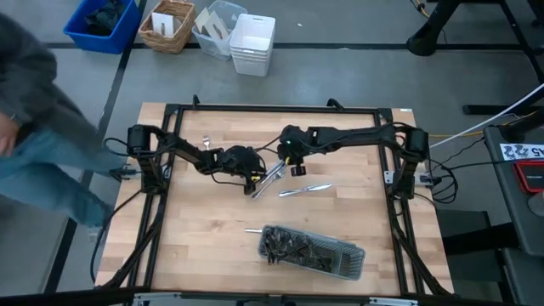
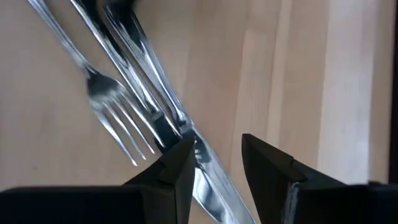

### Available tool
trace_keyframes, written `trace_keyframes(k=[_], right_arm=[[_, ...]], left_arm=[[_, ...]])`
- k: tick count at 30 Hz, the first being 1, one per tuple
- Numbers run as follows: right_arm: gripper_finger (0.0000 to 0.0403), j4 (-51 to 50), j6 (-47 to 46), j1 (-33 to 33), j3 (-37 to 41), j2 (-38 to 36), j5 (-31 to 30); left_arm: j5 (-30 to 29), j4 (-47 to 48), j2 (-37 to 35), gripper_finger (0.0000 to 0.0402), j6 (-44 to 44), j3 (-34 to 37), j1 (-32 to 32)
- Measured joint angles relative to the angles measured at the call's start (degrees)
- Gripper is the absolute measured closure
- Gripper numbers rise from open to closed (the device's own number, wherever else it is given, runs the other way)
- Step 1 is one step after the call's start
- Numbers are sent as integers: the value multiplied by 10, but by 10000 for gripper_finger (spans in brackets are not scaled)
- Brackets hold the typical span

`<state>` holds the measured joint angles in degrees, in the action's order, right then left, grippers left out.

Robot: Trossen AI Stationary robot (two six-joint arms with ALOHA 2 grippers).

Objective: Sort silverware
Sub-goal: Put the knife into the gray silverware rack

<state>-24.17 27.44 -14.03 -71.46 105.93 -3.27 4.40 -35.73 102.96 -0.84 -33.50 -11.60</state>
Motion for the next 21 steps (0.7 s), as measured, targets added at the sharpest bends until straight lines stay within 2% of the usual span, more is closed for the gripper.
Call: trace_keyframes(k=[8, 21], right_arm=[[269, 4, 0, -7, 0, 29, -1], [269, 7, 1, -10, 0, 31, -3]], left_arm=[[-10, 14, 0, 328, -10, 0, 6], [-35, 39, -1, 328, -22, 0, 6]])
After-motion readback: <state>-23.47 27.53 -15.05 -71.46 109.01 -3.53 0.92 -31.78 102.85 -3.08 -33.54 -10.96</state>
